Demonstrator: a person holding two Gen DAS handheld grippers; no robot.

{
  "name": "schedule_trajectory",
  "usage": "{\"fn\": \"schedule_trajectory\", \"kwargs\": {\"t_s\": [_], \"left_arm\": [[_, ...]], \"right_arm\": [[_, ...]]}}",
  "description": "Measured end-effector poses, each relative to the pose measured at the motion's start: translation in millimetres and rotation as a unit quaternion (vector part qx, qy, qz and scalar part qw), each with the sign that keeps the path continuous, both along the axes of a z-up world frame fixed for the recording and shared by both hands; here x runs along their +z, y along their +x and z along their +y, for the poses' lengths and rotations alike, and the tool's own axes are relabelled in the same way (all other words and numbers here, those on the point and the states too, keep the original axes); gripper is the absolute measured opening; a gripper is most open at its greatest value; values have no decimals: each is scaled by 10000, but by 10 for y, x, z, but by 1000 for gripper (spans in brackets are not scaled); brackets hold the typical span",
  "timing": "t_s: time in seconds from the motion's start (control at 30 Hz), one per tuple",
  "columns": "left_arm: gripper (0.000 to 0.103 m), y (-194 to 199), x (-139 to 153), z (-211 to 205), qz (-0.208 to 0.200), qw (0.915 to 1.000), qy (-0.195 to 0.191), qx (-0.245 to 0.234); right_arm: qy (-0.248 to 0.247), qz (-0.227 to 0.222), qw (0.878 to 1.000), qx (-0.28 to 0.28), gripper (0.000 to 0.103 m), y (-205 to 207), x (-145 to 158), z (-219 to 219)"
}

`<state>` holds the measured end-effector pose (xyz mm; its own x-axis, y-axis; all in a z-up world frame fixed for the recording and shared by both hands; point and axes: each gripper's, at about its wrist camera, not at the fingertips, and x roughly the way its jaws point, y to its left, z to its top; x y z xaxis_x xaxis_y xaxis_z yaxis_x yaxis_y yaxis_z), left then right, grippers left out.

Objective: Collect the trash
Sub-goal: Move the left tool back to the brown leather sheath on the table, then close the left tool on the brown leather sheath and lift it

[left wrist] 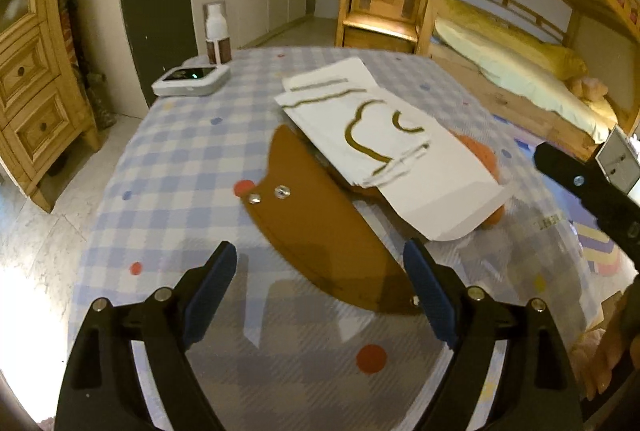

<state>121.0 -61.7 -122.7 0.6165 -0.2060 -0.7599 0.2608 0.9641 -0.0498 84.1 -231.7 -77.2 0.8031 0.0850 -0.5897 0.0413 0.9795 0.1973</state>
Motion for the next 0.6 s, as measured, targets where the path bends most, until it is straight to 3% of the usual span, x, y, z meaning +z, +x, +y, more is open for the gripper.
{"fn": "schedule_trajectory", "kwargs": {"t_s": [0.3,0.6], "left_arm": [[84,99,-55,-9,175,9994,271,156],[80,0,-41,552,262,9977,219,587]], "right_arm": [[53,30,10000,-47,47,3,-6,-43],[84,-40,9999,68,51,-16,0,32]]}}
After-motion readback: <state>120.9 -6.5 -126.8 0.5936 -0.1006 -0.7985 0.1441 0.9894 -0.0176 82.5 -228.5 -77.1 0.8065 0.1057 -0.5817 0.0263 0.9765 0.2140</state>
